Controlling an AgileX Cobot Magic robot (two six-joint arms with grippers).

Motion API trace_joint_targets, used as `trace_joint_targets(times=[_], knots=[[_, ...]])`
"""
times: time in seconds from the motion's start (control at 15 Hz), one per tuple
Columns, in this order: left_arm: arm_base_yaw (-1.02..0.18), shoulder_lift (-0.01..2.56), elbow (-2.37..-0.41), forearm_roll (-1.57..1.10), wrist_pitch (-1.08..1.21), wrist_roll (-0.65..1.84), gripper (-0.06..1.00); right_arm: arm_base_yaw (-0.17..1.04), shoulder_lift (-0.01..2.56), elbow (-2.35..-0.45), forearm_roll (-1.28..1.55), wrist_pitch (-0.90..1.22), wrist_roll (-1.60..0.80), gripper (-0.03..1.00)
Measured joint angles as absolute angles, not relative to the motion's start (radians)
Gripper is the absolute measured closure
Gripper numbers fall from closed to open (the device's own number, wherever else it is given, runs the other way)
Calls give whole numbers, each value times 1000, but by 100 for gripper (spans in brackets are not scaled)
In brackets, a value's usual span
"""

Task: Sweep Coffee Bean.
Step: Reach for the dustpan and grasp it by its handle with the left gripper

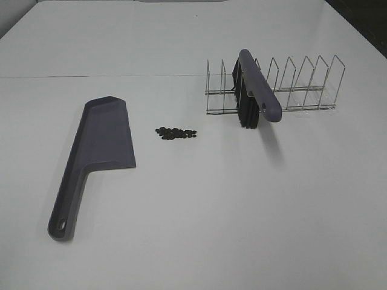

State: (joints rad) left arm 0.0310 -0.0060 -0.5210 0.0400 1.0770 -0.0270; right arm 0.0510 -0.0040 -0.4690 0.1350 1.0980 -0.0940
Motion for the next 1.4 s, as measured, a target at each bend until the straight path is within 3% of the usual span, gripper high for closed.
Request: trace_joint_targets(times=[1.13, 1.4], knots=[[31, -6, -521, 40, 1077, -27, 13, 51, -4, -469, 154, 1097, -93, 32], [31, -6, -521, 40, 1077, -27, 12, 51, -4, -458, 169, 1105, -92, 22]])
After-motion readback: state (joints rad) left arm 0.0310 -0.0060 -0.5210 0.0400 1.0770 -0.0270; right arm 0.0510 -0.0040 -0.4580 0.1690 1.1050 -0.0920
